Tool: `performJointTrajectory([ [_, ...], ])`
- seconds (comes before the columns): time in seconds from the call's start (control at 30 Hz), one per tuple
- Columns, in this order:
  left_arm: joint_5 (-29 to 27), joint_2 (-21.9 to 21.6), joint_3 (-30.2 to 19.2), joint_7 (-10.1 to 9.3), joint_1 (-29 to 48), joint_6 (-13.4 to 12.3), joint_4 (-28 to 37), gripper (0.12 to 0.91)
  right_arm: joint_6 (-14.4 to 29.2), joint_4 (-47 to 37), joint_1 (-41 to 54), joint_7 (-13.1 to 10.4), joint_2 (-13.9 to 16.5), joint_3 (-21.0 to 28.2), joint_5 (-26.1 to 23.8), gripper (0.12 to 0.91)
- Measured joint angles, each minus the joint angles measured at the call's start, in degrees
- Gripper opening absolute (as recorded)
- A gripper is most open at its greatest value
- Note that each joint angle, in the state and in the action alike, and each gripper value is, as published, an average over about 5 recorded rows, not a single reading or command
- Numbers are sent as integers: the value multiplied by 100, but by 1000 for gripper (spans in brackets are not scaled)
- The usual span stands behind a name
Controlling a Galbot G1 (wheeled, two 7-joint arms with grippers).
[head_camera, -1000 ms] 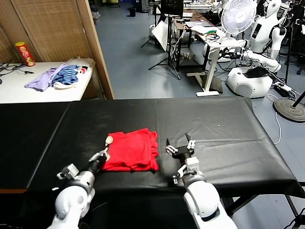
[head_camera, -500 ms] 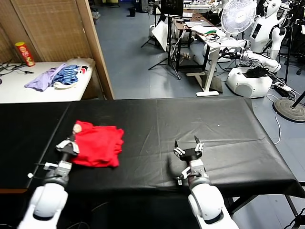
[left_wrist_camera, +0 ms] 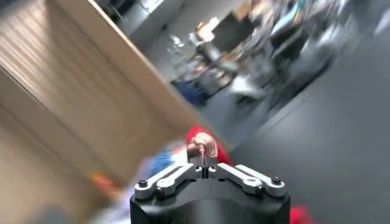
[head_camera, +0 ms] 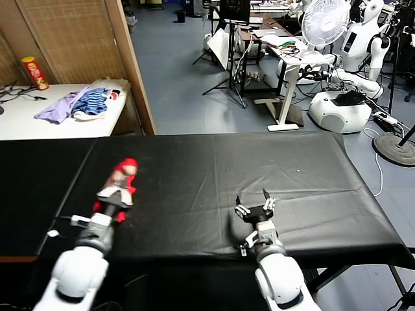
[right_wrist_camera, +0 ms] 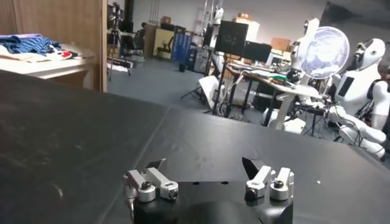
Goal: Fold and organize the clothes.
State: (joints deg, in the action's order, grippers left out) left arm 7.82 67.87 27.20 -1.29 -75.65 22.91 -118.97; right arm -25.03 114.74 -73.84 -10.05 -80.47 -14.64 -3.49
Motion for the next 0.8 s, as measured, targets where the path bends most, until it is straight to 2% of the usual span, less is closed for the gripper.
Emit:
performJointTrajectory([
  [0.07, 471, 263, -296, -30, 138, -31, 81, 136, 40, 27, -44, 62, 42, -34, 98, 798],
  [0.13, 669, 550, -562, -57, 297, -107, 234, 136, 59, 58, -89, 129, 86, -65, 243, 798],
  [0.23, 666, 956, -891, -27, 489, -260, 535, 141, 50, 108, -145, 245, 158, -91, 505, 798],
  [0.3, 571, 1148, -1070, 87, 561, -363, 712, 182, 9, 134, -159, 309, 204, -84, 697, 798],
  [0.4, 505, 1288, -1287, 364, 623, -587, 867, 323, -116, 167, -139, 382, 269, -44, 982, 798],
  [0.57, 846, 1293, -1423, 839, 617, -1174, 865, 608, -416, 121, -2, 381, 313, 83, 1608, 798],
  [0.67, 1055, 1221, -1374, 898, 574, -1410, 748, 741, -555, -15, 183, 321, 251, 228, 2114, 798],
  [0.8, 1136, 1089, -1225, 822, 477, -1549, 553, 794, -617, -372, 539, 205, 80, 462, 2613, 798],
])
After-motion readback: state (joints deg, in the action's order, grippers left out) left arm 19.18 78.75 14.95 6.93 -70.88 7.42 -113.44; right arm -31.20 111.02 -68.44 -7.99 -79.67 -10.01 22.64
